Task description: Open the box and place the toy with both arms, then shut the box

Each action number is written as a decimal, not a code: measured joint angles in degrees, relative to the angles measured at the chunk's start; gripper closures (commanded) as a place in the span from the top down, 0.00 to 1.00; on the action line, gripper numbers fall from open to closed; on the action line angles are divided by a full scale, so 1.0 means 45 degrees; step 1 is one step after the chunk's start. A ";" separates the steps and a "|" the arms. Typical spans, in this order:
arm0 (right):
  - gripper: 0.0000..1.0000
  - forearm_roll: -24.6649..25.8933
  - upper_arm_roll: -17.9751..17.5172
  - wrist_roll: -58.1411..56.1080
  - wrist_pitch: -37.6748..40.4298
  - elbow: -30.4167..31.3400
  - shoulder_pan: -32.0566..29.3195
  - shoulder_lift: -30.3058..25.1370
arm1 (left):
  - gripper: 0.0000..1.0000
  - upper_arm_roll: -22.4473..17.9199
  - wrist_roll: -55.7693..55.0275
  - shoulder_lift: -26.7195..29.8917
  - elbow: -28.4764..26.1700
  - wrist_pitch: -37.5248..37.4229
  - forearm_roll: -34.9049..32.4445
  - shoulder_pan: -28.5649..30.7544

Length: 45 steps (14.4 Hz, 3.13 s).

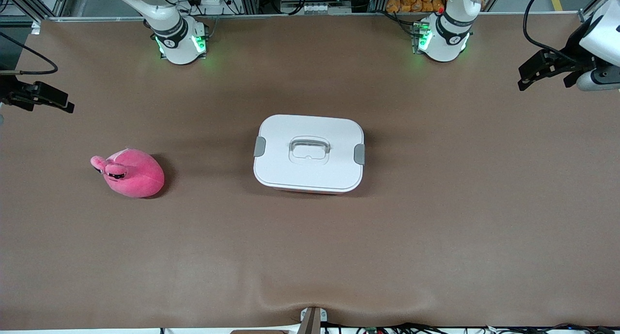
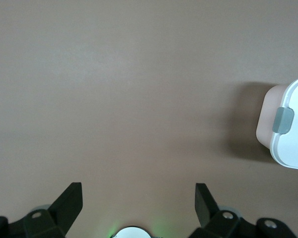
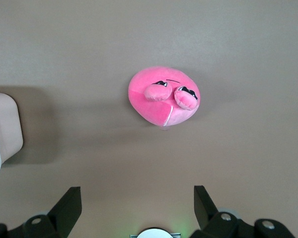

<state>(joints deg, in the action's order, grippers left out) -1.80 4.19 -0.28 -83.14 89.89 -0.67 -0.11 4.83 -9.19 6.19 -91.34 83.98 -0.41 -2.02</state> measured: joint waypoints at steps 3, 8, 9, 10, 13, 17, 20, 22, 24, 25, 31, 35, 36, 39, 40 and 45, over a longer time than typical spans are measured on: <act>1.00 0.0003 0.0004 -0.0008 0.0023 0.0002 -0.0004 0.0000 | 1.00 0.0002 0.0018 -0.0001 0.0000 0.0000 0.0000 0.0000; 1.00 0.0005 0.0006 -0.0068 0.0038 0.0058 -0.0013 0.0013 | 1.00 0.0017 0.0184 -0.0219 0.0202 0.0001 0.0000 -0.0002; 1.00 0.0005 0.0006 -0.0074 0.0038 0.0104 -0.0015 0.0014 | 1.00 0.0025 0.0184 -0.0273 0.0273 0.0001 0.0000 -0.0002; 1.00 0.0005 0.0007 -0.0084 0.0038 0.0158 -0.0016 0.0015 | 1.00 0.0027 0.0197 -0.0309 0.0328 0.0001 0.0000 -0.0002; 1.00 0.0005 0.0007 -0.0097 0.0035 0.0234 -0.0017 0.0027 | 1.00 0.0022 0.0289 -0.0330 0.0406 0.0001 0.0000 0.0001; 1.00 0.0005 0.0007 -0.0109 0.0027 0.0246 -0.0017 0.0048 | 1.00 0.0033 0.0320 -0.0335 0.0430 -0.0072 0.0000 0.0000; 1.00 0.0005 0.0007 -0.0112 0.0026 0.0269 -0.0017 0.0096 | 1.00 0.0047 0.0320 -0.0383 0.0429 -0.0106 0.0000 0.0000; 1.00 0.0005 0.0007 -0.0114 0.0026 0.0295 -0.0017 0.0131 | 1.00 0.0052 0.0320 -0.0441 0.0426 -0.0112 0.0000 0.0000; 1.00 0.0005 0.0007 -0.0120 0.0027 0.0305 -0.0017 0.0153 | 1.00 0.0074 0.0270 -0.0521 0.0424 -0.0117 0.0004 -0.0016; 1.00 0.0005 0.0006 -0.0122 0.0028 0.0316 -0.0017 0.0156 | 1.00 0.0100 0.0113 -0.0565 0.0424 -0.0118 0.0009 -0.0035; 1.00 0.0005 0.0007 -0.0157 0.0028 0.0452 -0.0018 0.0159 | 1.00 0.0411 -0.1890 -0.0811 0.0288 -0.0139 0.0339 -0.0459; 1.00 0.0005 0.0011 -0.0311 0.0027 0.0468 -0.0024 0.0159 | 1.00 0.1101 -0.3318 -0.1069 0.0273 -0.0130 0.0384 -0.0534; 1.00 0.0005 0.0012 -0.0327 0.0027 0.0470 -0.0025 0.0159 | 1.00 0.1327 -0.3740 -0.1169 0.0271 -0.0123 0.0385 -0.0539; 1.00 0.0005 0.0014 -0.0375 0.0027 0.0476 -0.0027 0.0159 | 1.00 0.2234 -0.5277 -0.1523 0.0268 0.0025 0.0392 -0.0566; 1.00 0.0005 0.0020 -0.0436 0.0027 0.0478 -0.0033 0.0159 | 1.00 0.2561 -0.5862 -0.1641 0.0266 0.0148 0.0392 -0.0586; 1.00 0.0005 0.0045 -0.0640 0.0027 0.0482 -0.0135 0.0159 | 1.00 0.3489 -0.8242 -0.2302 0.0259 0.1003 0.0392 -0.0687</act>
<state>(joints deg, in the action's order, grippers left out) -1.78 4.40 -3.16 -83.02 92.06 -1.28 0.60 20.53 -46.28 -4.17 -90.18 88.49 1.35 -5.11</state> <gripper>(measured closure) 0.000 0.000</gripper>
